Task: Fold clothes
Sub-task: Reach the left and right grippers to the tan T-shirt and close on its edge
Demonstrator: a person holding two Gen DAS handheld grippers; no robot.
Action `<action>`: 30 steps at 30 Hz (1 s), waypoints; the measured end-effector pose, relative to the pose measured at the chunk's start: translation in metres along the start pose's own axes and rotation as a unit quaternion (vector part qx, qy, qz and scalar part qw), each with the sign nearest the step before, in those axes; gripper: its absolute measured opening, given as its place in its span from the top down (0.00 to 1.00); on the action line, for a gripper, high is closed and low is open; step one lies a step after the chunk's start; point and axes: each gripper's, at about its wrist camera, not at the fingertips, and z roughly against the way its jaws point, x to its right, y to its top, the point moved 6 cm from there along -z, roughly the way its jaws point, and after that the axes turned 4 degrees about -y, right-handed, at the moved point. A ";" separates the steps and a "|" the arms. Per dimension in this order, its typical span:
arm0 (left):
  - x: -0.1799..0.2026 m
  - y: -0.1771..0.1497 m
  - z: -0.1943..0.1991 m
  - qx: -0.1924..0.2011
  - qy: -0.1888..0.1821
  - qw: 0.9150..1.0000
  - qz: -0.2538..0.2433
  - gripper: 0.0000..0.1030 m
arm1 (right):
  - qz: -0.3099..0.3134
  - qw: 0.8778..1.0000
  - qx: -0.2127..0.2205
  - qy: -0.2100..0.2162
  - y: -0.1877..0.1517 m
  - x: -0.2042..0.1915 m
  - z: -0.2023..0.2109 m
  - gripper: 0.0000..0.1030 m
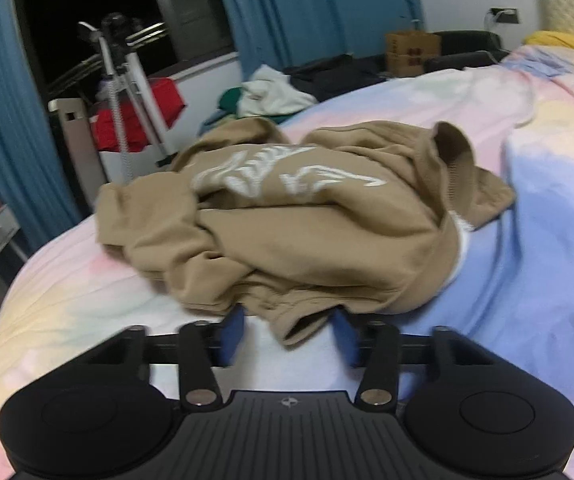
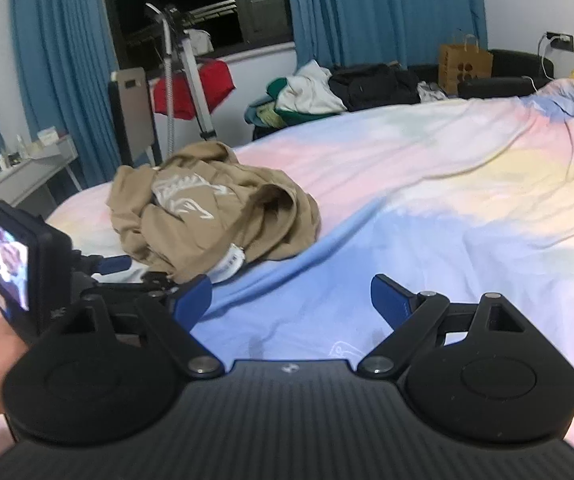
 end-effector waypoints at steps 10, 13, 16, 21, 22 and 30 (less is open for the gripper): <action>-0.018 0.016 0.059 0.044 -0.020 0.995 0.084 0.99 | -0.007 1.000 0.004 -0.011 0.000 0.003 -0.007 0.14; -0.024 0.021 0.099 0.075 -0.023 0.991 0.107 0.99 | -0.010 1.000 0.014 -0.003 0.003 0.003 -0.004 0.14; -0.030 0.026 0.139 0.105 -0.025 0.986 0.130 0.99 | -0.016 1.000 0.025 0.008 0.006 0.003 0.002 0.14; -0.041 0.018 0.201 0.130 -0.023 0.978 0.161 0.99 | -0.022 0.999 0.037 0.030 0.007 0.003 0.017 0.15; -0.043 0.014 0.212 0.131 -0.022 0.977 0.166 0.99 | -0.023 0.998 0.035 0.036 0.006 0.002 0.019 0.15; -0.061 -0.030 0.276 0.131 0.033 0.974 0.181 0.99 | 0.014 0.993 -0.006 0.118 -0.007 -0.032 0.014 0.15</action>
